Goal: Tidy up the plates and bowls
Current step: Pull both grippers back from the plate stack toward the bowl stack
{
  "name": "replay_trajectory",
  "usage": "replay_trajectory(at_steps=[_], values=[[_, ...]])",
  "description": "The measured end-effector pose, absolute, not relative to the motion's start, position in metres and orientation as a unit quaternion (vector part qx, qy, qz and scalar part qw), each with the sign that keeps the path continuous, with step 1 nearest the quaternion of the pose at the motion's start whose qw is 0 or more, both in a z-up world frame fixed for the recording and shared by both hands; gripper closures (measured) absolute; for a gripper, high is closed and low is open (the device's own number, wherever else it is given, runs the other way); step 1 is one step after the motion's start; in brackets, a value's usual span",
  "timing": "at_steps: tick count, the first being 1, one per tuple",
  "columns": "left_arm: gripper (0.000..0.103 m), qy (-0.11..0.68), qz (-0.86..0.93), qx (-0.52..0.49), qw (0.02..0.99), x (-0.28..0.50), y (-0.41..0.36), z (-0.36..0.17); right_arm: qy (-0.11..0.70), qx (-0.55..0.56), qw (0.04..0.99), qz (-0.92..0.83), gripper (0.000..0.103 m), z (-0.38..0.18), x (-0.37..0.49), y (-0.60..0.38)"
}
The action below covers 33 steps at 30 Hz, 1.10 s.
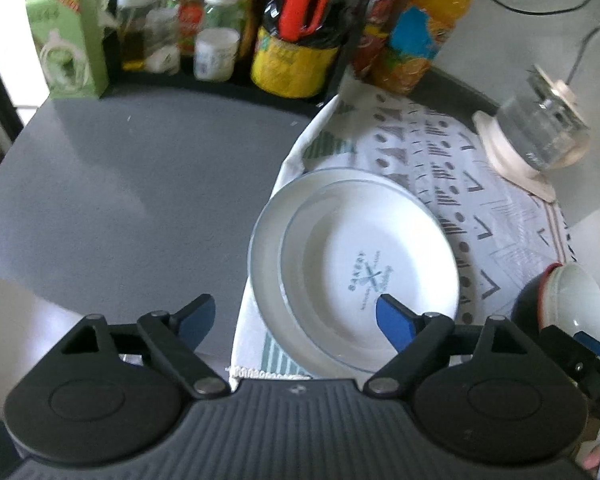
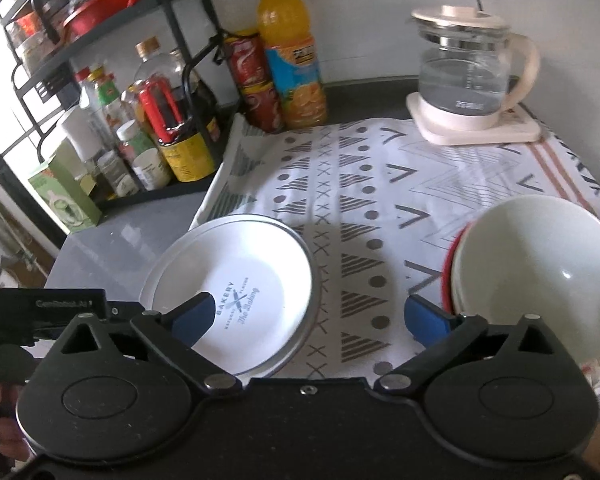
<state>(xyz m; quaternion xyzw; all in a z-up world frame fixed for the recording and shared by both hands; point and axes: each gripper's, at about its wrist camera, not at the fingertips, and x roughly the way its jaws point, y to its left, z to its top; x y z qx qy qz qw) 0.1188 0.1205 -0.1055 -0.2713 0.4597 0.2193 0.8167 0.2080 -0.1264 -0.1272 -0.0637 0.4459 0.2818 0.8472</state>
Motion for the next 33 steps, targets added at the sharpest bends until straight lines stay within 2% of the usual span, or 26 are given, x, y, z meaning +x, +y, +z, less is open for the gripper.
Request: replay_trajectory(at_steps=[11,33], values=[[0.015,0.437,0.152,-0.279,0.842,0.135,0.102,-0.081,0.435,-0.054,0.865,0.245,0.0,-0.109,0.208,-0.161],[0.015,0.453,0.061,-0.258,0.851,0.185,0.041,-0.078,0.439,0.031,0.887,0.143,0.001,-0.107,0.224,-0.252]])
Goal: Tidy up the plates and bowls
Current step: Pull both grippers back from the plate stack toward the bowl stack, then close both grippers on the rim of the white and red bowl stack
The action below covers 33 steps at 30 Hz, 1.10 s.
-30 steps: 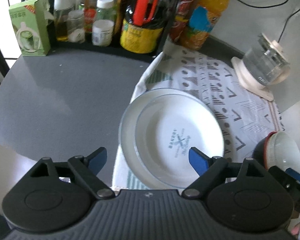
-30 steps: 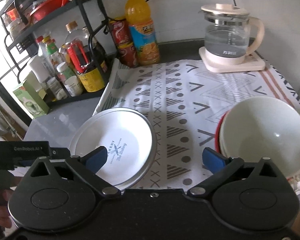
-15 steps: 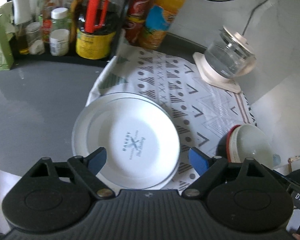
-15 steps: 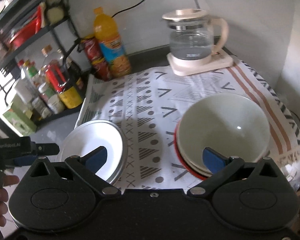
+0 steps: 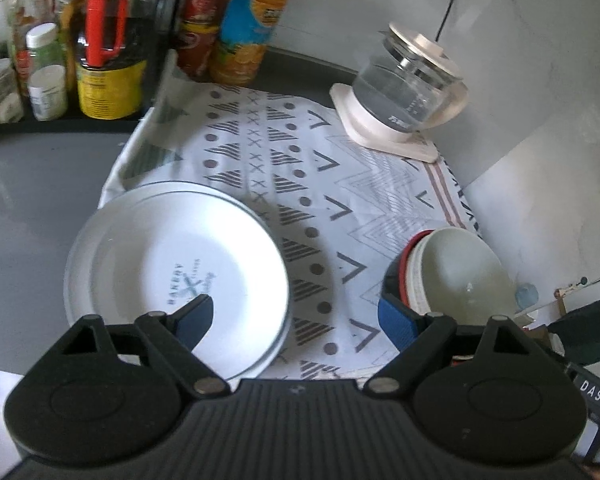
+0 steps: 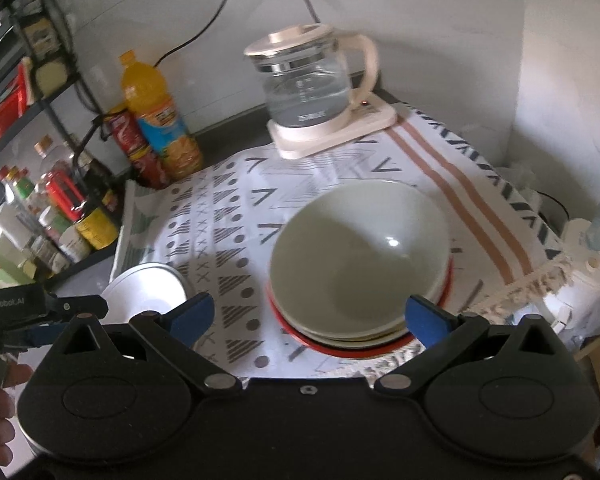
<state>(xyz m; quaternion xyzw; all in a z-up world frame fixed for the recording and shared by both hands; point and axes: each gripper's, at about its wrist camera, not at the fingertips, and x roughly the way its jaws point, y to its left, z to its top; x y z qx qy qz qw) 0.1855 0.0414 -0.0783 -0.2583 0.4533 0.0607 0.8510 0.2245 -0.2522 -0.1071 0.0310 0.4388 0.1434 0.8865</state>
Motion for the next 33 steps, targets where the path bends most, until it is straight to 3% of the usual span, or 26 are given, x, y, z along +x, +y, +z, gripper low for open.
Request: replay_trajectory(at_steps=[16,33], values=[[0.015,0.473,0.007,-0.253,0.844,0.24,-0.01,-0.091,0.457,0.074,0.882,0.09,0.002,-0.128,0.25,-0.301],[0.018,0.518,-0.015,-0.241,0.821,0.296,-0.058,-0.132,0.518,0.098,0.845,0.097,0.017,-0.175,0.305,-0.321]])
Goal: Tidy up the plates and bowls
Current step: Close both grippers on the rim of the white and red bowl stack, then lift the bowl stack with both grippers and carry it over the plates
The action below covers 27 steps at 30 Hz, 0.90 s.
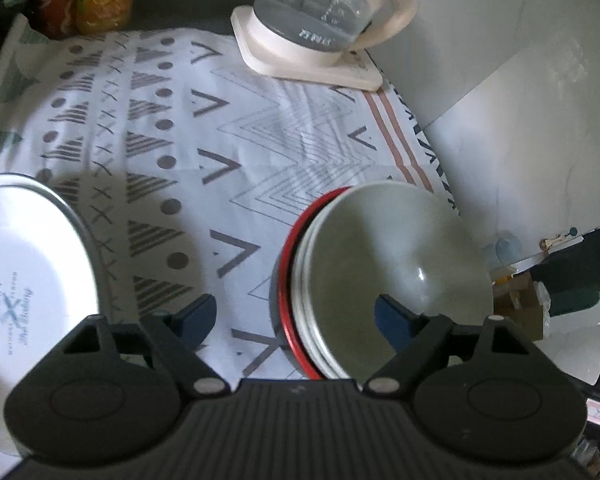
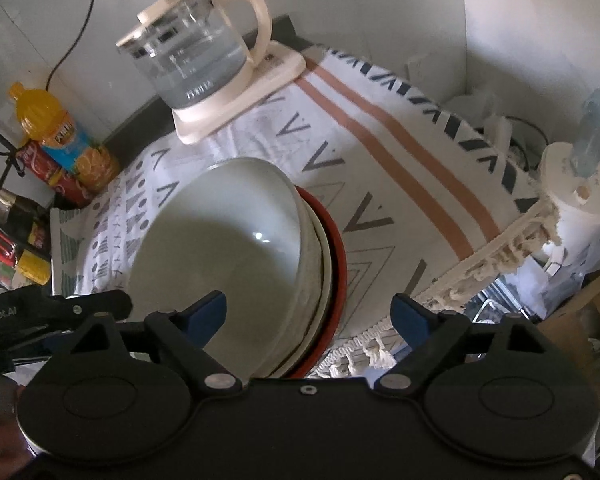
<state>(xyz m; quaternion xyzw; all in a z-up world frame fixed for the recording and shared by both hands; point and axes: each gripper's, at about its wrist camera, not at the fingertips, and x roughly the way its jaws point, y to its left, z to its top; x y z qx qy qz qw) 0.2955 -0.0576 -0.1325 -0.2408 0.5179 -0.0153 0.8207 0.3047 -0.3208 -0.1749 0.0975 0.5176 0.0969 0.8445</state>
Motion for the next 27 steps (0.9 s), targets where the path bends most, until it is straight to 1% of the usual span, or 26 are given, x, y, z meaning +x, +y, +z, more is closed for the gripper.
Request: replay_trajectory(at_steps=[3,6,8,9,11,12,13,14,17,20,22,27], values=[[0.022,0.523,-0.018,-0.237,0.819,0.3,-0.063,-0.138,0.529,0.096,0.837,0.1,0.019,-0.183,0.31,-0.322],[0.03,0.531,-0.018,-0.24,0.813,0.303,-0.065,-0.144,0.545,0.099,0.826,0.105,0.025,-0.191,0.314,-0.321],[0.039,0.534,-0.014,-0.243,0.81,0.305,-0.066,-0.147,0.553,0.101,0.82,0.11,0.028,-0.196,0.316,-0.32],[0.042,0.537,-0.013,-0.246,0.807,0.305,-0.066,-0.149,0.555,0.101,0.818,0.112,0.029,-0.197,0.316,-0.319],[0.05,0.539,-0.015,-0.253,0.803,0.306,-0.065,-0.151,0.561,0.102,0.813,0.115,0.032,-0.199,0.317,-0.318],[0.052,0.538,-0.017,-0.256,0.803,0.306,-0.064,-0.152,0.565,0.102,0.81,0.115,0.036,-0.2,0.318,-0.317],[0.056,0.539,-0.016,-0.258,0.802,0.306,-0.064,-0.152,0.568,0.104,0.808,0.114,0.039,-0.201,0.319,-0.317],[0.06,0.539,-0.016,-0.261,0.8,0.306,-0.064,-0.153,0.572,0.107,0.806,0.114,0.04,-0.201,0.319,-0.317],[0.068,0.538,-0.014,-0.268,0.799,0.306,-0.063,-0.153,0.582,0.116,0.797,0.118,0.051,-0.204,0.319,-0.316],[0.073,0.536,-0.01,-0.27,0.8,0.305,-0.062,-0.155,0.583,0.106,0.797,0.115,0.055,-0.204,0.32,-0.314],[0.072,0.532,-0.012,-0.271,0.802,0.304,-0.061,-0.157,0.582,0.106,0.798,0.113,0.059,-0.205,0.32,-0.315],[0.072,0.526,-0.012,-0.27,0.806,0.301,-0.062,-0.157,0.579,0.111,0.8,0.115,0.06,-0.208,0.32,-0.318]])
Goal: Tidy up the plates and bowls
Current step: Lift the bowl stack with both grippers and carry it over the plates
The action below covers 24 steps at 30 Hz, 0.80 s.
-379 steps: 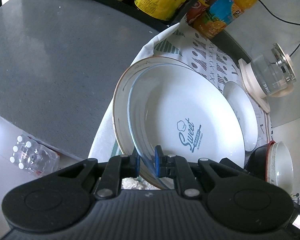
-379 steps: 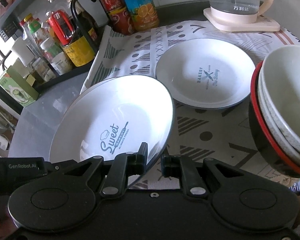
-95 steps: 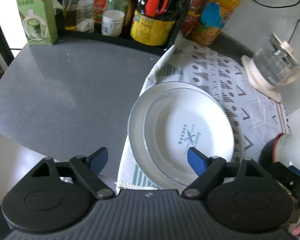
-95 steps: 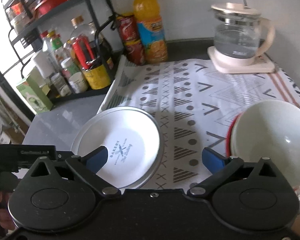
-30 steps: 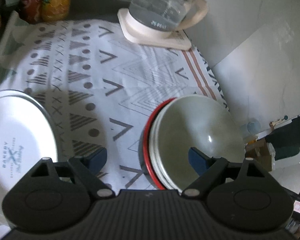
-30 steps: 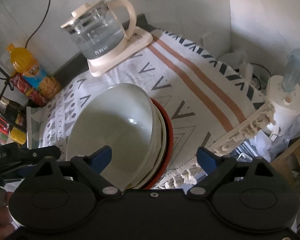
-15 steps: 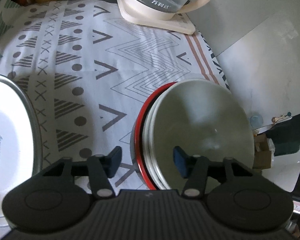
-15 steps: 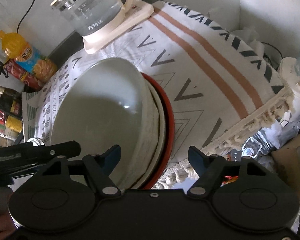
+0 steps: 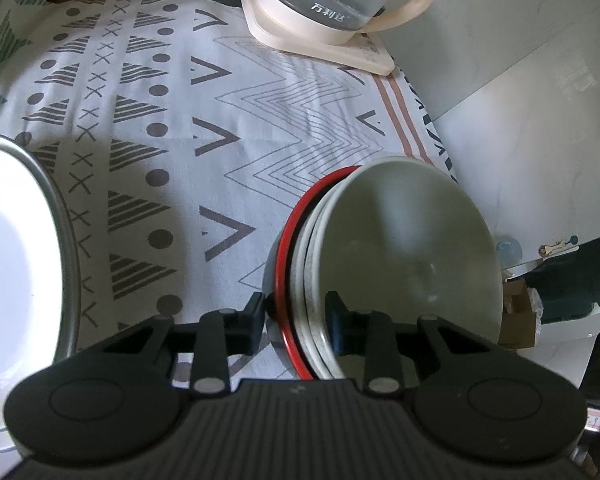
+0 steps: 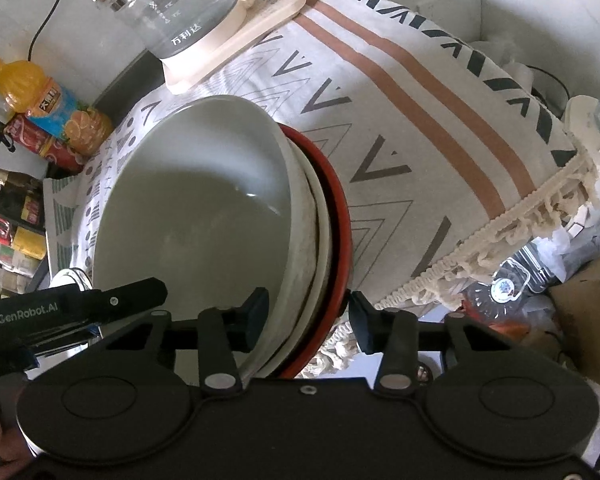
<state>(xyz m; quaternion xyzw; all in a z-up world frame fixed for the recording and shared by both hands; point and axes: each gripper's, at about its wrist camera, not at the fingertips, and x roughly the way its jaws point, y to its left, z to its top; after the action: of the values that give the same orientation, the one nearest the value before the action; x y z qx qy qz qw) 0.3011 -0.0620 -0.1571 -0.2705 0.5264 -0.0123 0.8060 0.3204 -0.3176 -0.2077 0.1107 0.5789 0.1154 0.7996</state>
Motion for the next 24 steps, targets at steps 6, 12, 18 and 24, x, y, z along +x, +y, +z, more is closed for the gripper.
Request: replay_trajectory(at_steps=[6,12,18,24], values=[[0.073,0.517,-0.009,-0.271,0.812,0.292,-0.056,-0.148,0.578,0.119,0.8,0.107,0.068,-0.205,0.318,-0.318],[0.073,0.491,-0.005,-0.266,0.829,0.282,-0.049,-0.129,0.568,0.113,0.806,0.122,0.068,-0.193,0.313,-0.309],[0.073,0.48,0.006,-0.276,0.833,0.275,-0.04,-0.122,0.558,0.11,0.811,0.136,0.068,-0.186,0.312,-0.298],[0.073,0.47,0.02,-0.285,0.835,0.263,-0.03,-0.115,0.55,0.101,0.815,0.151,0.068,-0.177,0.314,-0.288]])
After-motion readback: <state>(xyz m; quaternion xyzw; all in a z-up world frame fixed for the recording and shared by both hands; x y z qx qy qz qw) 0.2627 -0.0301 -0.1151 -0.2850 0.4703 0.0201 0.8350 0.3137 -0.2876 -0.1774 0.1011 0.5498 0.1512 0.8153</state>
